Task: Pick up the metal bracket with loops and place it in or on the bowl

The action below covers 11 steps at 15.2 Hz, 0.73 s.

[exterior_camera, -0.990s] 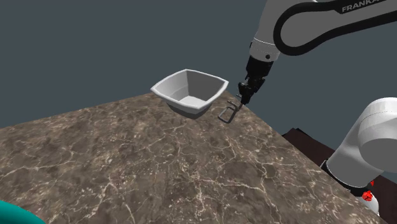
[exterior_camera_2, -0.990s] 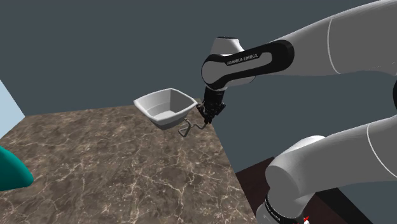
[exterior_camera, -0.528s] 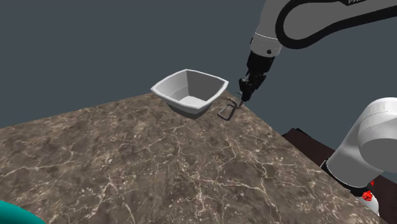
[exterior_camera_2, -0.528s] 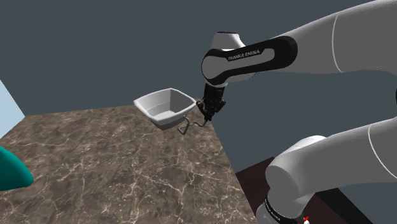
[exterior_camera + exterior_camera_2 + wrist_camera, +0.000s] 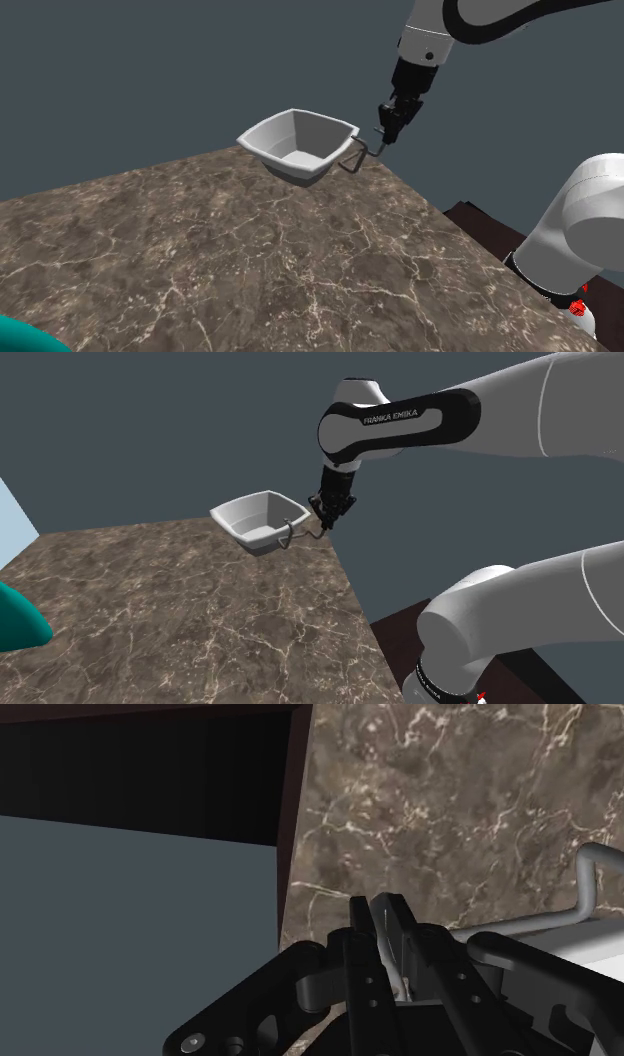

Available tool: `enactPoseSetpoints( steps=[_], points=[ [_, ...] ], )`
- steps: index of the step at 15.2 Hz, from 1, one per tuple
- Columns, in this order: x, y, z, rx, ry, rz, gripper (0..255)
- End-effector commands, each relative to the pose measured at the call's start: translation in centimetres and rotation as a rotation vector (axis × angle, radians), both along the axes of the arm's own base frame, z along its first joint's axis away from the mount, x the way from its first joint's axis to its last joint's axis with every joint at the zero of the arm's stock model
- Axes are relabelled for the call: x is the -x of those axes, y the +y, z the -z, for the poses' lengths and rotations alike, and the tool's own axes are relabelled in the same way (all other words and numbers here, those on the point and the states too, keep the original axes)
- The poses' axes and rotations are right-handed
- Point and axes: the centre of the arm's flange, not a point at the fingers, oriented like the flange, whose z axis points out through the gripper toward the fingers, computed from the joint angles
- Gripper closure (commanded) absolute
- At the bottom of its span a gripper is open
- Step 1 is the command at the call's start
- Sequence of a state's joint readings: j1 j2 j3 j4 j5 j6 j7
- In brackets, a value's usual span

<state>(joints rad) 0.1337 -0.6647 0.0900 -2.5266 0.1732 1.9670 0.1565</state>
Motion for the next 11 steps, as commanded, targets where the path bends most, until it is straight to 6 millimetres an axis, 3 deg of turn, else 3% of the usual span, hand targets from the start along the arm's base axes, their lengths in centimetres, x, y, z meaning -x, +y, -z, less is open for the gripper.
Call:
enactPoseSetpoints(
  steps=[1, 11],
  points=[
    [0.0, -0.1, -1.1, 0.0, 0.0, 0.0, 255],
    [0.0, -0.1, -6.4, 0.0, 0.0, 0.0, 255]
  ],
)
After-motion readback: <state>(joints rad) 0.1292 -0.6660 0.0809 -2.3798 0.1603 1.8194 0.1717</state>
